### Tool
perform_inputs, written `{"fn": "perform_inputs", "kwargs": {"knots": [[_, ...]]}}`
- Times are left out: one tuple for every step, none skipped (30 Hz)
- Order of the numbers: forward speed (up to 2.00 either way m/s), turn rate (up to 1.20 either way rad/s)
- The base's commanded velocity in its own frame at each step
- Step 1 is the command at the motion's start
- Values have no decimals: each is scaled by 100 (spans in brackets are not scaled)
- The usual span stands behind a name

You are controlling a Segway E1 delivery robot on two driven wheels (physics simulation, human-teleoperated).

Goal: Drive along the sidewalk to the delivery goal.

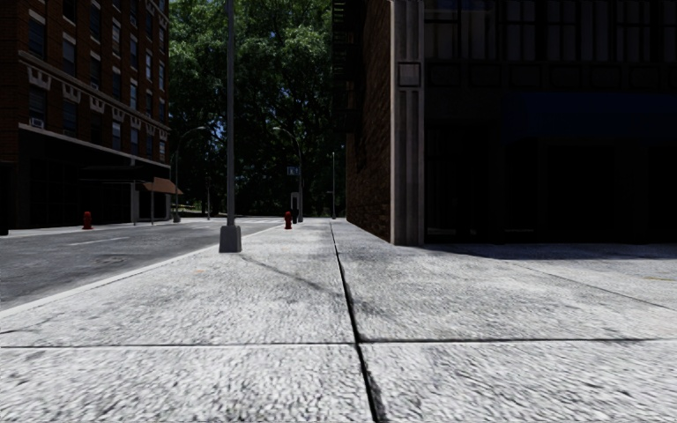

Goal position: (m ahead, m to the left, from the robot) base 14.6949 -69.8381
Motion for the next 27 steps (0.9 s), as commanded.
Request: {"fn": "perform_inputs", "kwargs": {"knots": [[195, 0], [195, 0], [195, 0], [195, 0], [195, 0], [195, 0], [195, 0], [195, 0], [195, 0], [195, 0], [195, 0], [195, 0], [195, 0], [195, 0], [195, 0], [195, 0], [195, 0], [195, 0], [195, 0], [195, 0], [195, 0], [195, 0], [195, 0], [195, 0], [195, 0], [195, 0], [195, 0]]}}
